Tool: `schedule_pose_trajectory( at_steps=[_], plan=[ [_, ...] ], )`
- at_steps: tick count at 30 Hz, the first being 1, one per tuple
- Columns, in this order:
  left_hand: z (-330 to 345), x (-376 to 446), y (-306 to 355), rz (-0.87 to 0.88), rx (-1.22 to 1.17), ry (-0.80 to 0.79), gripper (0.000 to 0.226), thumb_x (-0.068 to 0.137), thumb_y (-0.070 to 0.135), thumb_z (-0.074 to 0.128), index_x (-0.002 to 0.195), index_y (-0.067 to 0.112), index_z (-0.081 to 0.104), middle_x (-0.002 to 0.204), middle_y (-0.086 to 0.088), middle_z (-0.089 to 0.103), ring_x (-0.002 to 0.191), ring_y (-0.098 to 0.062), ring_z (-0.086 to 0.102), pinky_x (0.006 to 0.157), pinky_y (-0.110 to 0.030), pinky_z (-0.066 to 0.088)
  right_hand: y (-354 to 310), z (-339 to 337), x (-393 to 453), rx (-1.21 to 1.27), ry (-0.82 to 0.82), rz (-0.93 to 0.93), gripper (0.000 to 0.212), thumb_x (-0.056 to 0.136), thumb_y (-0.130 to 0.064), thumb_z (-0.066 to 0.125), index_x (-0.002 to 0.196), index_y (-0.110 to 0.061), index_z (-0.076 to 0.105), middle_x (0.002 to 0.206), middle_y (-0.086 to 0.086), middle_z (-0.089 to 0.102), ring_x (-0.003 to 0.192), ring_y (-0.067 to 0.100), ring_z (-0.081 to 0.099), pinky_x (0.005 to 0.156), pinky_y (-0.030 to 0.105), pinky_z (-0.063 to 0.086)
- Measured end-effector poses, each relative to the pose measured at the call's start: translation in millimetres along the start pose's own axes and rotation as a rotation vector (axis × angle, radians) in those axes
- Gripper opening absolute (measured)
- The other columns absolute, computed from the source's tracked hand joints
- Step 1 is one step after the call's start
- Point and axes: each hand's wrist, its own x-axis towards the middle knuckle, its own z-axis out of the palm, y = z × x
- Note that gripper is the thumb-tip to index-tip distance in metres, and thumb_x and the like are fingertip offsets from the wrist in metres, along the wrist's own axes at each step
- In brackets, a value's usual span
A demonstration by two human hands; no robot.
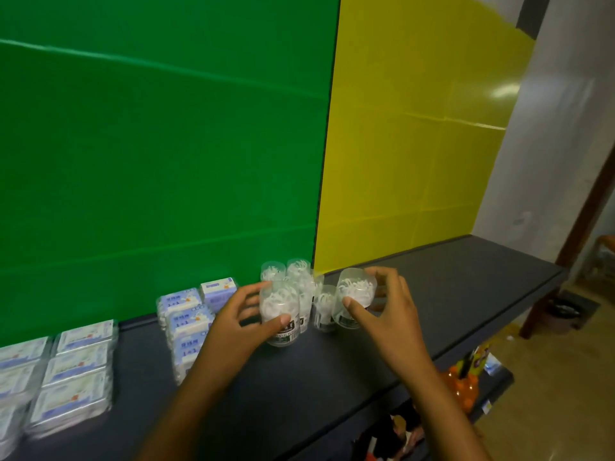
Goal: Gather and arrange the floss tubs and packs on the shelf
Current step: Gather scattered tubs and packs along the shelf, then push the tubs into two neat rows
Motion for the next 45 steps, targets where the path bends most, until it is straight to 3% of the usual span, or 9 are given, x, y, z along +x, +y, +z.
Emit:
schedule_pose_trajectory(
  at_steps=[6, 15, 21, 26, 30, 36, 40, 45],
  plan=[
    [20.8, 11.6, -16.3, -0.065, 0.090, 0.041, 0.056, 0.072, 0.016, 0.081, 0.122, 0.025, 0.056, 0.114, 0.009, 0.065, 0.093, 0.005, 0.064, 0.070, -0.012, 0.052, 27.2, 8.4, 21.2, 0.046, -0.073, -0.006, 0.047, 0.079, -0.031, 0.078, 0.115, -0.035, 0.049, 0.110, -0.012, 0.048, 0.095, 0.003, 0.055, 0.079, 0.032, 0.054],
    [75.3, 11.6, -49.5, -0.130, 0.145, 0.238, 0.052, 0.068, 0.004, 0.082, 0.111, 0.012, 0.055, 0.108, -0.001, 0.065, 0.097, -0.012, 0.064, 0.073, -0.014, 0.052, 70.1, 3.1, 44.4, 0.165, -0.231, -0.068, 0.047, 0.078, -0.023, 0.080, 0.113, -0.031, 0.050, 0.107, -0.016, 0.048, 0.096, -0.011, 0.051, 0.072, 0.008, 0.046],
    [102.8, 13.7, -72.3, -0.144, 0.179, 0.358, 0.054, 0.068, 0.001, 0.082, 0.115, 0.007, 0.055, 0.111, -0.010, 0.064, 0.104, -0.022, 0.062, 0.081, -0.016, 0.052, 95.1, 4.4, 43.0, 0.216, -0.319, -0.071, 0.050, 0.076, -0.021, 0.082, 0.113, -0.032, 0.051, 0.108, -0.021, 0.046, 0.095, -0.009, 0.054, 0.077, 0.022, 0.053],
    [110.0, 7.0, -67.2, -0.133, 0.243, 0.369, 0.053, 0.070, 0.008, 0.082, 0.112, 0.025, 0.055, 0.115, 0.000, 0.065, 0.108, -0.013, 0.062, 0.094, -0.024, 0.051, 103.0, 3.6, 46.4, 0.226, -0.377, -0.091, 0.049, 0.077, -0.021, 0.081, 0.114, -0.030, 0.051, 0.111, -0.006, 0.048, 0.095, -0.001, 0.055, 0.080, 0.024, 0.052],
    [104.3, -6.7, -50.7, -0.123, 0.582, 0.396, 0.058, 0.073, 0.027, 0.081, 0.122, 0.025, 0.050, 0.121, 0.012, 0.057, 0.111, -0.001, 0.054, 0.096, -0.016, 0.042, 108.1, 10.2, 47.5, 0.222, -0.409, -0.109, 0.049, 0.076, -0.022, 0.081, 0.113, -0.031, 0.050, 0.109, -0.008, 0.047, 0.097, 0.010, 0.056, 0.083, 0.037, 0.054],
    [90.5, -26.7, -19.0, -0.163, 1.234, 0.320, 0.063, 0.085, 0.052, 0.060, 0.137, 0.027, 0.037, 0.138, 0.003, 0.044, 0.124, -0.016, 0.045, 0.097, -0.030, 0.043, 115.1, 19.8, 39.0, 0.219, -0.466, -0.119, 0.050, 0.075, -0.023, 0.081, 0.113, -0.030, 0.049, 0.110, -0.006, 0.046, 0.098, 0.015, 0.056, 0.080, 0.037, 0.053],
    [87.8, -29.2, -8.0, -0.141, 1.379, 0.333, 0.059, 0.087, 0.055, 0.055, 0.137, 0.029, 0.037, 0.136, 0.003, 0.046, 0.121, -0.016, 0.047, 0.093, -0.029, 0.044, 116.2, 21.0, 33.5, 0.204, -0.479, -0.115, 0.050, 0.077, -0.022, 0.080, 0.115, -0.028, 0.048, 0.114, -0.004, 0.045, 0.102, 0.016, 0.054, 0.081, 0.031, 0.049],
    [85.4, -36.9, -5.9, -0.128, 1.434, 0.296, 0.054, 0.087, 0.049, 0.059, 0.134, 0.031, 0.040, 0.136, 0.004, 0.045, 0.118, -0.016, 0.049, 0.089, -0.029, 0.046, 114.4, 16.9, 31.7, 0.073, -0.516, -0.175, 0.050, 0.081, -0.027, 0.076, 0.121, -0.023, 0.046, 0.117, 0.001, 0.043, 0.108, 0.021, 0.051, 0.087, 0.037, 0.047]
  ],
)
